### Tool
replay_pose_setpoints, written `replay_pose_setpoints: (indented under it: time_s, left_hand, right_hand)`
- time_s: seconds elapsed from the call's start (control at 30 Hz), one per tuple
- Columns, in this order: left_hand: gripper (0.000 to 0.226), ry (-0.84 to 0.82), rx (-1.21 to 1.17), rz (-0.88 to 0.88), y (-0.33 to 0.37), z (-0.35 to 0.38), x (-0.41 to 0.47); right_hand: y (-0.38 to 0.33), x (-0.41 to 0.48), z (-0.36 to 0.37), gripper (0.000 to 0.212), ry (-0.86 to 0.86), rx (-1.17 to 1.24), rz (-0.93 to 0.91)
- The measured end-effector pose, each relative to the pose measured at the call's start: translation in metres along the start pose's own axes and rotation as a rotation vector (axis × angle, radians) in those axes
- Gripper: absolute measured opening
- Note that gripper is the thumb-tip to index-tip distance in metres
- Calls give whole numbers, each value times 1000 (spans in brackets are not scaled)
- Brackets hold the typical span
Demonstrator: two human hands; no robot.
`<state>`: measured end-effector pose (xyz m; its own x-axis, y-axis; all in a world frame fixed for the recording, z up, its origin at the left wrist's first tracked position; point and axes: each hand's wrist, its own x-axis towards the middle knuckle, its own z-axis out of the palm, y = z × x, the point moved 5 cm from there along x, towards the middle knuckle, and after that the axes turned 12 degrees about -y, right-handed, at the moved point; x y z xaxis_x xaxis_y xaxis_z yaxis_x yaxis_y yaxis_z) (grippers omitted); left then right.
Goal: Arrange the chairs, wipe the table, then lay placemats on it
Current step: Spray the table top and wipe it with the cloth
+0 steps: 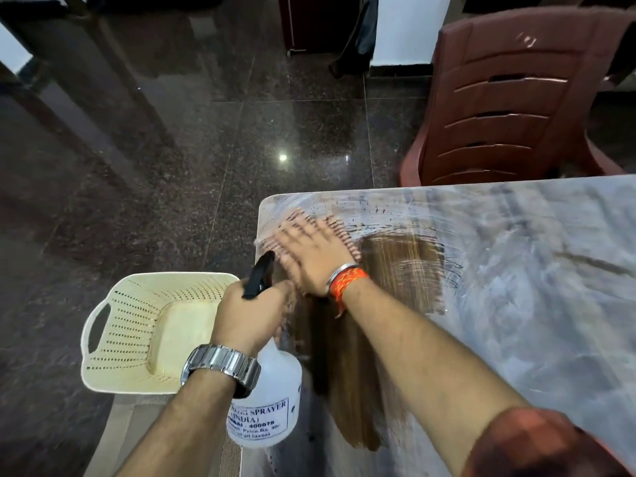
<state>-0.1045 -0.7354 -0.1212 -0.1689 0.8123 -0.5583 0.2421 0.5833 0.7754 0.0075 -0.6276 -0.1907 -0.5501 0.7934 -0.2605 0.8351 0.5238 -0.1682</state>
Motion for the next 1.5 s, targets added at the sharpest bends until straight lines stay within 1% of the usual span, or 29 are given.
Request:
replay_pose_setpoints:
  time_s: [0.03,0.13,0.17,0.2,0.23,0.27,0.33,0.37,0.4,0.43,0.47,0.5,0.57,0.67,0.77,0.8,0.83,0.9,1.0,1.07,1.13,1.17,1.2,1.3,1.33,1.37,1.4,1.43,1.5]
  left_hand:
    - [26,-5,-14,-5,-1,0,1]
    - [22,-16,-30,-16,-3,-1,6]
    - [21,-17,-31,-18,-3,-1,7]
    - [22,-16,-29,-15,-3,-2,8]
    - [22,-14,-25,-11,-3,-1,10]
    - [23,-10,-20,-9,-2,0,10]
    - [24,-1,-14,-8,0,6,11]
    - [23,5,-10,-5,2,7,12]
    - [23,10,-3,-2,5,11,12]
    - [22,11,4,-1,8,14,13]
    - [21,11,8,3,10,16,14]
    - [21,11,4,9,13,18,16]
    - [23,5,18,16,15,21,18]
    - [32,-2,62,12,15,25,18]
    - [37,34,71,17,14,23,16]
    - [37,41,83,26,15,22,14]
    - [36,48,97,35,16,22,12]
    - [32,79,118,48,18,21,7]
    - [31,128,141,49,21,22,-1]
    - [29,142,170,50,23,24,-6]
    - [28,147,187,68,26,26,-12]
    - [26,144,194,80,26,28,-15]
    - [26,140,196,93,26,29,-18]
    - [23,139,196,146,24,27,-32]
    - [20,145,194,168,23,24,-39]
    - [20,151,186,185,22,20,-45]
    - [21,156,177,201,20,15,-53]
    - [23,161,169,213,18,9,-60]
    - [31,177,164,235,18,-4,-76]
  right_hand:
    - [29,5,-5,59,45,31,139]
    - [111,-10,-7,59,122,241,700]
    - [121,-15,-6,59,128,295,833]
    - [119,-13,-4,60,125,310,895]
    - [107,-6,-6,60,122,292,872]
    - [87,6,-8,60,129,263,767]
    - [34,37,-9,58,82,157,394]
    - [4,49,-6,58,18,82,199]
    - [-17,56,-3,58,-45,13,55]
    - [-27,58,-1,57,-94,-21,-14]
    - [-26,61,-2,55,-100,-28,-32]
    - [-14,59,-6,53,-59,-18,-9]
    - [30,44,-15,54,46,80,138]
    - [144,-16,-18,57,144,226,536]
    - [240,-94,-6,60,141,321,920]
    - [251,-109,-2,60,129,343,995]
    - [249,-116,-1,60,120,344,1020]
    - [216,-110,1,59,129,316,930]
    - [119,-100,12,60,106,196,561]
    - [49,-116,28,60,45,105,303]
    - [31,-149,41,59,18,79,167]
    - [47,-165,43,58,40,77,178]
    - [75,-180,44,59,69,83,268]
    - [169,-233,48,63,89,203,768]
    - [179,-244,49,62,80,265,890]
    - [174,-245,49,61,95,298,958]
    - [150,-240,47,60,122,289,967]
    - [116,-231,47,59,172,253,909]
    - [27,-205,49,57,235,216,652]
